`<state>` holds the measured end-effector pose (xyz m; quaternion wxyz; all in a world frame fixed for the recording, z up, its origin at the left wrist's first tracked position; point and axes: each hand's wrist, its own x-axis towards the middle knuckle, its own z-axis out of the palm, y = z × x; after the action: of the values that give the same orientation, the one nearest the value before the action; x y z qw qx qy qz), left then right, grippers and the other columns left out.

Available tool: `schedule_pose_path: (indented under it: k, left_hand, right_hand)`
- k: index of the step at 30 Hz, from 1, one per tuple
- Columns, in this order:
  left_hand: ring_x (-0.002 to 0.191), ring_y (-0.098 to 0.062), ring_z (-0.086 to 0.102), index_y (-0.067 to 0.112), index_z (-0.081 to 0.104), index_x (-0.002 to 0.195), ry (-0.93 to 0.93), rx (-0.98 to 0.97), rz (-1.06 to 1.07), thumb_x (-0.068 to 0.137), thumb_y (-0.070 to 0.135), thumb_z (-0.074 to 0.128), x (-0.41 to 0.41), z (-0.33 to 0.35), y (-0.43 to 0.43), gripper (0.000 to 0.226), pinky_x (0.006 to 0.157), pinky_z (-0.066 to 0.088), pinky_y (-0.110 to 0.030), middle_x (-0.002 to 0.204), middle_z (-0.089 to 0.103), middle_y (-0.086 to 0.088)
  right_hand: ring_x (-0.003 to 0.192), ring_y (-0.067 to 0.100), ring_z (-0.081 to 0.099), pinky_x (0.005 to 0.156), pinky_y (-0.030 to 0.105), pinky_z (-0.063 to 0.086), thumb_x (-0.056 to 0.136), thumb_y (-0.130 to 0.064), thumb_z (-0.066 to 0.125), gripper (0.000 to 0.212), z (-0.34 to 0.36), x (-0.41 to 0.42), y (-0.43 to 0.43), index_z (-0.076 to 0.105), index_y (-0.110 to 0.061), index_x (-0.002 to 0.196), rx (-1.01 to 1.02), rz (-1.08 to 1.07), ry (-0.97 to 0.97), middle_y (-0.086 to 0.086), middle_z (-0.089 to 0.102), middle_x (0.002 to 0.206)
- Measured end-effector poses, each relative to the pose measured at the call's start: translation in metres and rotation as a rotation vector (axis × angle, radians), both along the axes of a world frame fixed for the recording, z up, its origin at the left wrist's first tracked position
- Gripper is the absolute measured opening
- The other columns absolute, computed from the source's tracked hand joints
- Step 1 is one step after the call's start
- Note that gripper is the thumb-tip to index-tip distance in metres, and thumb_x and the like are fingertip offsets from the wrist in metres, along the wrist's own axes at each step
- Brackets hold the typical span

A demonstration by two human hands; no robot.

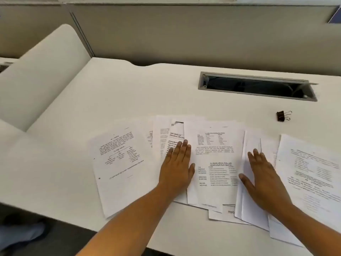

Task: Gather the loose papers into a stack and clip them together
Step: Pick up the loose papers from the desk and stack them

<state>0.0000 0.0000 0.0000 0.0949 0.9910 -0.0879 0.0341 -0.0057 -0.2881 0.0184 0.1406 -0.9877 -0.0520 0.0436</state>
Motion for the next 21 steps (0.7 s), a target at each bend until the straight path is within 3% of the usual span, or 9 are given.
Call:
schedule_pose_path:
  k: [6,9,13,16,21]
  left_hand:
    - [0.142,-0.026,0.047,0.007,0.052,0.145,0.140,-0.076,0.048,0.094,0.042,0.037,-0.007,-0.009,-0.006,0.063,0.112,0.043,-0.049,0.153,0.050,-0.009]
    - [0.150,-0.023,0.032,0.009,0.040,0.153,0.126,-0.133,0.059,0.097,0.043,0.030,-0.006,-0.004,-0.006,0.066,0.121,0.031,-0.046,0.162,0.037,-0.007]
    - [0.156,-0.014,0.002,0.013,0.017,0.160,0.086,-0.332,0.217,0.098,0.049,0.021,-0.014,0.010,0.011,0.072,0.127,0.001,-0.035,0.169,0.008,0.000]
    - [0.156,-0.013,-0.005,0.014,0.011,0.161,0.060,-0.384,0.378,0.102,0.046,0.035,-0.031,0.020,0.041,0.071,0.126,-0.003,-0.031,0.170,0.001,0.001]
    - [0.157,-0.019,-0.008,0.015,0.004,0.161,0.102,-0.385,0.660,0.102,0.044,0.045,-0.070,0.026,0.103,0.078,0.127,-0.003,-0.036,0.170,-0.004,-0.001]
  right_hand:
    - [0.151,0.021,0.013,0.121,0.038,0.013,0.088,-0.067,0.016,0.086,-0.015,-0.013,0.003,0.021,-0.015,0.156,-0.058,0.013,0.099,0.004,0.015,0.164]
    - [0.152,0.023,0.014,0.121,0.040,0.013,0.086,-0.070,0.017,0.089,-0.007,-0.012,0.007,0.023,-0.014,0.156,-0.014,-0.017,0.101,0.004,0.016,0.164]
    - [0.152,0.022,0.015,0.122,0.042,0.015,0.090,-0.059,0.044,0.080,0.009,-0.008,0.027,0.029,-0.013,0.154,0.089,-0.013,0.078,0.005,0.019,0.164]
    - [0.149,0.024,0.025,0.120,0.044,0.022,0.088,-0.037,0.064,0.068,0.020,-0.005,0.056,0.040,-0.015,0.148,0.156,-0.001,0.068,0.004,0.029,0.161]
    - [0.127,0.026,0.053,0.102,0.049,0.049,0.087,-0.024,0.070,0.050,0.028,-0.003,0.119,0.054,-0.020,0.133,0.365,0.086,0.049,0.001,0.049,0.147]
